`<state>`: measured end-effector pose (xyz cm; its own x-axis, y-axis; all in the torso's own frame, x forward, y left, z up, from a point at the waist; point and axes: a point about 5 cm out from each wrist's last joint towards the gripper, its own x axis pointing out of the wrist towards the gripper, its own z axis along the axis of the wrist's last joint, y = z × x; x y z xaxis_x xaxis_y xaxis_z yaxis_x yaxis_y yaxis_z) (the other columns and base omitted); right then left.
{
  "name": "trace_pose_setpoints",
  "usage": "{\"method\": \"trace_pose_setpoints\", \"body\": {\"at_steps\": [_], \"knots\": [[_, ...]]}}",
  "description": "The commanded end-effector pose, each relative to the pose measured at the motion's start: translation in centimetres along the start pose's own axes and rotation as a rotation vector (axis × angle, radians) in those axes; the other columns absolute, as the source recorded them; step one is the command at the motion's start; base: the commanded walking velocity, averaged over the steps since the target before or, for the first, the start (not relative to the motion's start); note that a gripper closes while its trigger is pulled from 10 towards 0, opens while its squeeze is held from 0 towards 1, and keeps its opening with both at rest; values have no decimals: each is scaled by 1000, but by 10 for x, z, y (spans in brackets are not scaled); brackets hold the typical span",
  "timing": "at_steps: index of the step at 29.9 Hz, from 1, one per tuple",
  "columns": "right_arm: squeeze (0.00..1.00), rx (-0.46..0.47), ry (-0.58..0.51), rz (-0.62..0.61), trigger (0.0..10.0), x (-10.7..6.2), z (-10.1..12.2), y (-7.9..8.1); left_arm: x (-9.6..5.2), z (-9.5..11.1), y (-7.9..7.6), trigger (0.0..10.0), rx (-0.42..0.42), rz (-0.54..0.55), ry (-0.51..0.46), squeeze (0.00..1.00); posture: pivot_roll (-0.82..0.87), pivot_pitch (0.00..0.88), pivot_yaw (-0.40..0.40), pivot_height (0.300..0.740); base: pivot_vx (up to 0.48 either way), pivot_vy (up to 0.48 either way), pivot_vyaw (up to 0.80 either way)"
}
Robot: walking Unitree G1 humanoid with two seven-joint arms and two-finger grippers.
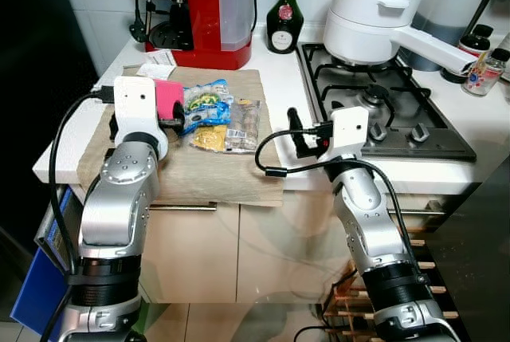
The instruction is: Restocking fridge
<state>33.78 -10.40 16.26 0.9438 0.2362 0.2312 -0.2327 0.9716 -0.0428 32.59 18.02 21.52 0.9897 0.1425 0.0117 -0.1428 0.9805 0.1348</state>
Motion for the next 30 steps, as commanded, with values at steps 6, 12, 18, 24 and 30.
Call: {"method": "trace_pose_setpoints", "body": {"at_steps": [6,12,18,24,30], "knots": [[43,-5,-16,3,10000,2,5,-1,-1,19,2,10000,47,-1,-112,0,-27,0,-14,740,0,0,0],[43,-6,-14,3,10000,1,4,-1,-4,20,3,10000,29,16,-102,0,-27,0,-13,740,0,0,0],[43,-7,-7,5,10000,0,3,-1,-7,9,-6,10000,-23,-28,-60,0,-23,0,-18,740,0,0,0],[43,-6,-8,6,10000,0,3,-1,-8,7,-8,10000,-22,-40,-37,0,-23,0,-18,740,0,0,0],[43,-5,-5,4,10000,0,2,0,-6,-4,-5,10000,5,-23,30,0,-24,0,-10,740,0,0,0]]}}
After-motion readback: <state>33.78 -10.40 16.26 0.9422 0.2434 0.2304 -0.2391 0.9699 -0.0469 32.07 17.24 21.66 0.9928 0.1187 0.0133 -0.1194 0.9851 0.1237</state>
